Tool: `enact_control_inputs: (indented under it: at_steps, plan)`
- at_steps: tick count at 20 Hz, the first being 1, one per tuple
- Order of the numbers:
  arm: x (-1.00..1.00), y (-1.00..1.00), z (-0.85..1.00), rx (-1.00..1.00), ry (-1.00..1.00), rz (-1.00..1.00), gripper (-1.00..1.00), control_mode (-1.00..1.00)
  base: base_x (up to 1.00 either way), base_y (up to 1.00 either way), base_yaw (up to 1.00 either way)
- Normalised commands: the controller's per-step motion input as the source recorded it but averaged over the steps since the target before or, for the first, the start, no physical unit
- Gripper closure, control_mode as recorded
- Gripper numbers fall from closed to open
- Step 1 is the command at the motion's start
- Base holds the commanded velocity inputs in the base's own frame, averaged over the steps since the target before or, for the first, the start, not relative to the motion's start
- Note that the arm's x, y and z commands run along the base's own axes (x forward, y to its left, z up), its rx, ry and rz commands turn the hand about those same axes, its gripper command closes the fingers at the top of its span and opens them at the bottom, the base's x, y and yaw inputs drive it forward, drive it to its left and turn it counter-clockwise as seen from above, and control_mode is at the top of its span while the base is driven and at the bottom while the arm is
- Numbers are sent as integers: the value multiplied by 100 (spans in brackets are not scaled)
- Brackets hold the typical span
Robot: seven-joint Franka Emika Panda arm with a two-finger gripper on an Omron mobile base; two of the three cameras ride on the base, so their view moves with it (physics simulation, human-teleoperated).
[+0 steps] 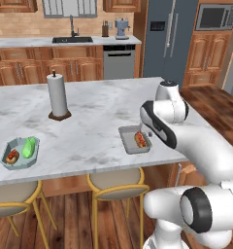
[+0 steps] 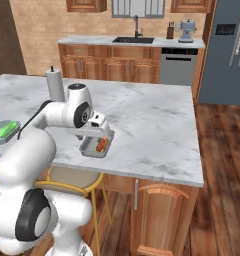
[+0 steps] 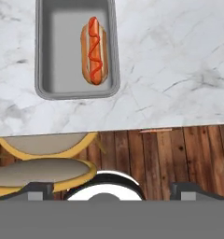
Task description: Place one cooked food and one vegetable from the large plate to each tupperware container.
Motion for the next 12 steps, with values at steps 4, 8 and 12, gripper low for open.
enact_control_inputs:
  at_steps: [4,8,12]
  plan:
    - [-83,0,0,2,0,7,-100,-100,0,0,0]
    - [0,0,-1,0,2,0,-100,-100,0,0,0]
    - [0,8,-3,0,0,0,-100,-100,0,0,0]
